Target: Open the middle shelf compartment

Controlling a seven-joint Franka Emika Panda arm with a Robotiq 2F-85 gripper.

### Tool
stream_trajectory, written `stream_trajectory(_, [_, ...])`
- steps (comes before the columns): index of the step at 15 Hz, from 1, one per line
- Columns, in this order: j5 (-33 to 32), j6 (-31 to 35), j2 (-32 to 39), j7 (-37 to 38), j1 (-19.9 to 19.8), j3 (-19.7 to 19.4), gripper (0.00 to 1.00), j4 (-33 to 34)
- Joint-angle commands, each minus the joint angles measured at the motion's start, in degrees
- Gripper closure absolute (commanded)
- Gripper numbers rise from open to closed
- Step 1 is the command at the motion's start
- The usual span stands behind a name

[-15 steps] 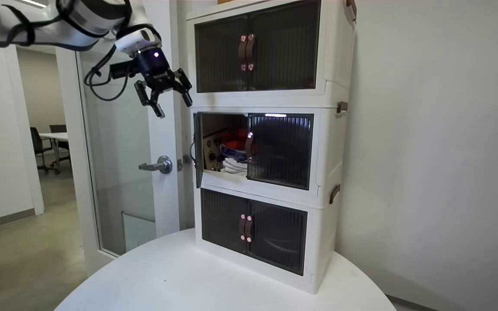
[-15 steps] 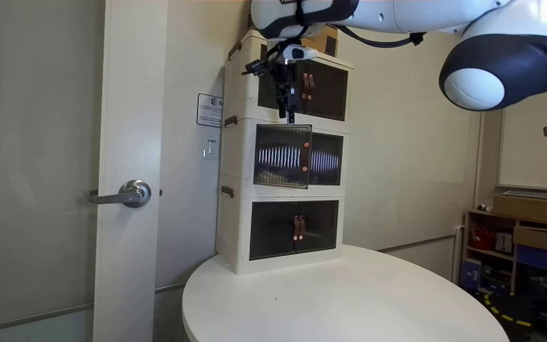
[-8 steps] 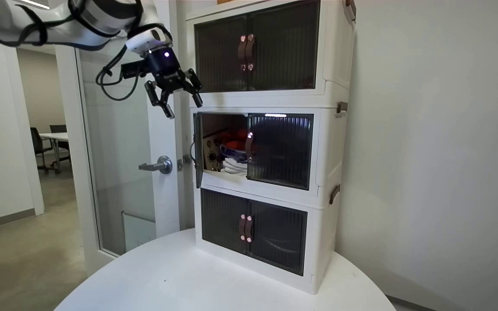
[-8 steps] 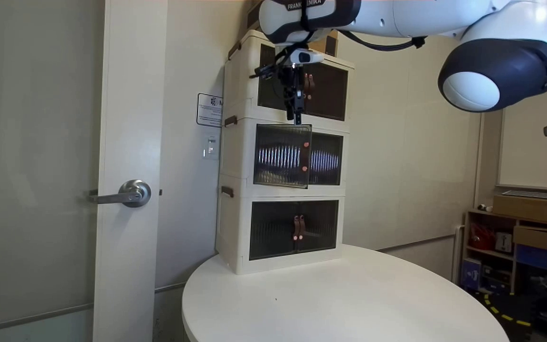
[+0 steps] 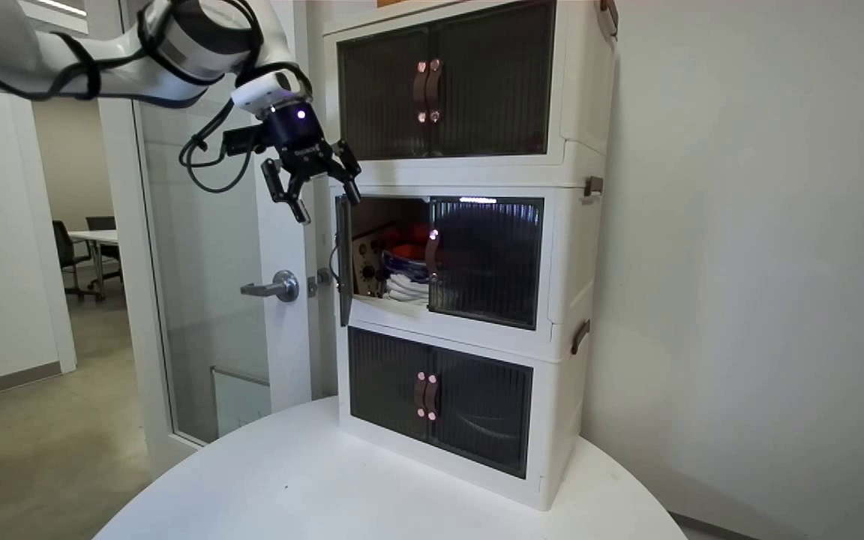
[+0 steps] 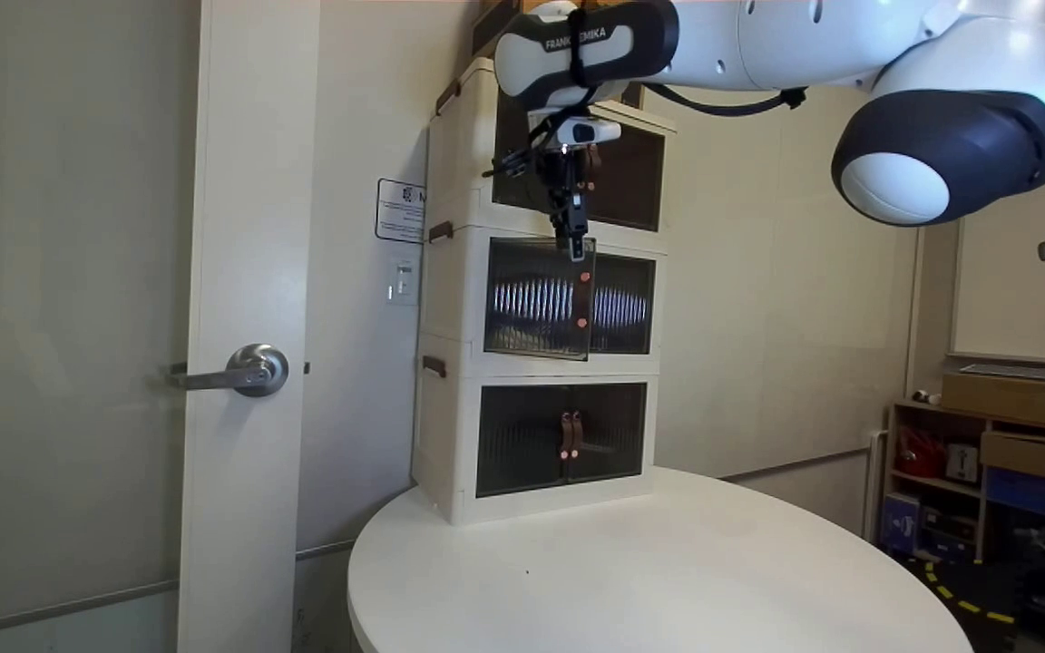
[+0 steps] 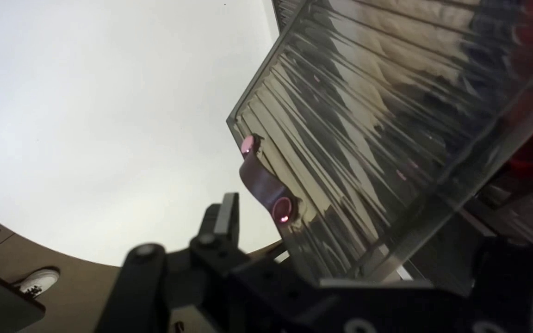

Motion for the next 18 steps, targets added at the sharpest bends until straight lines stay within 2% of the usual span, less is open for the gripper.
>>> stream_trajectory(1, [-1.18,0.26,-0.95,-2.06,1.63,0.09,0.00,1.04])
stream_trajectory(6, [-2.06,1.42,-1.23,-4.04,4.71,0.06,0.00,0.71])
stream_trajectory(18, [-2.46,3.93,0.04,-4.20,4.83,0.48,0.00,-0.26])
